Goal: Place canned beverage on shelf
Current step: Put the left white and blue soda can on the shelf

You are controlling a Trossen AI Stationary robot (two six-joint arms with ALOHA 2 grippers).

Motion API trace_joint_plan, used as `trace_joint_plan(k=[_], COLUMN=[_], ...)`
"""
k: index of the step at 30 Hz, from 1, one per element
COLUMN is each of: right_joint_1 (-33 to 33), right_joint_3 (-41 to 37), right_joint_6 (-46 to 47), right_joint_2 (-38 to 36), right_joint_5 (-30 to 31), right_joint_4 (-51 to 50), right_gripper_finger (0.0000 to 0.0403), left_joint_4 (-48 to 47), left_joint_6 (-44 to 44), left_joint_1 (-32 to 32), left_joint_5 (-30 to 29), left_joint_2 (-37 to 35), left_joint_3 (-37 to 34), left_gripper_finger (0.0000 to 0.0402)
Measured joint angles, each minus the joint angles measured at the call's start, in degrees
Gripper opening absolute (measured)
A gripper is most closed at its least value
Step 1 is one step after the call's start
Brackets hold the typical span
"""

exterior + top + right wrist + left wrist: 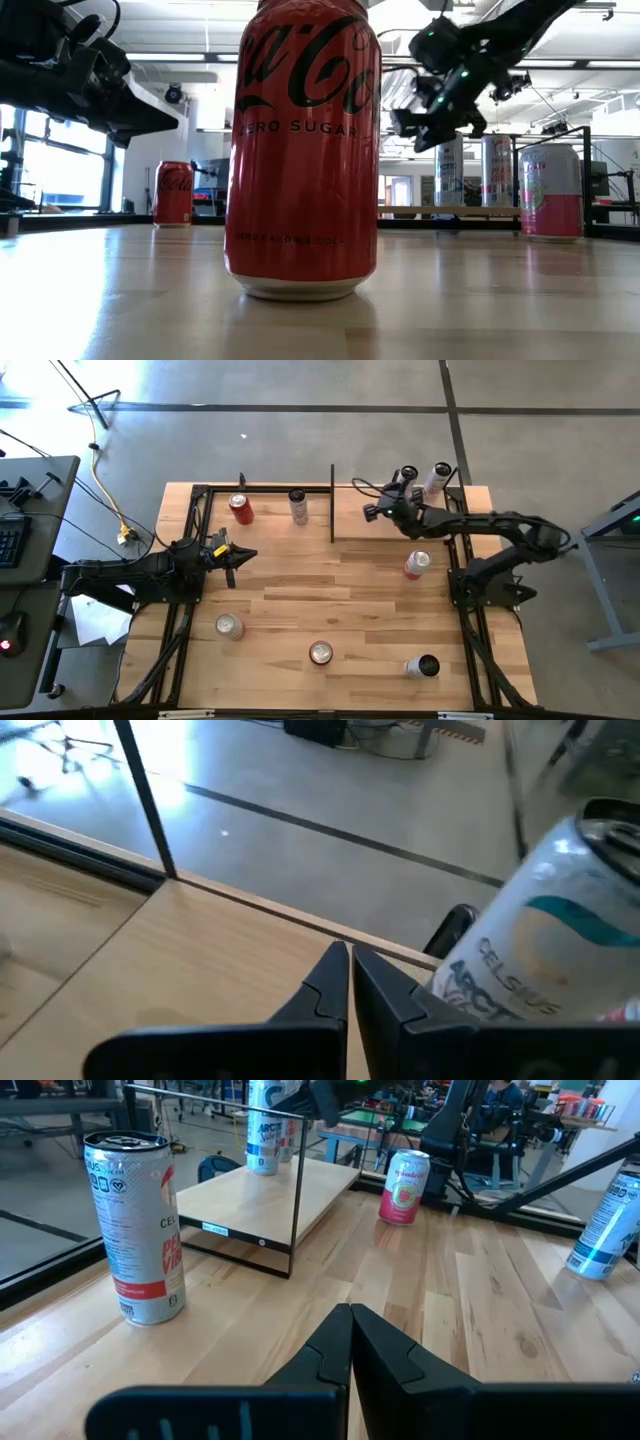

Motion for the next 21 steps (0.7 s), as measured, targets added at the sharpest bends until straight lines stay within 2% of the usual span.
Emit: trace_joint_plan(k=[7,15,21], right_joint_1=[-0.56,-1.69,-1.78], right_joint_3=[3.2,3.11,3.84], right_joint_6=[3.71,9.11,9.37], right_joint_2=[5.43,5.79,5.78], right_joint_5=[4.73,8.37,9.73], right_joint_4=[-3.23,-12.85,-17.38], right_gripper_finger=[0.0002,0.0002,0.0002], left_joint_4=[-0.02,-0.13,-0.07], left_joint_6=[0.02,0.0,-0.04], left_joint_1=[-0.02,-0.01,-0.02], left_joint_5=[0.13,0.55,0.44], left_joint_2=[0.01,0.61,1.61], left_joint_3=[0.0,-0.02,-0.04], left_gripper_finger=[0.0,0.0,0.0])
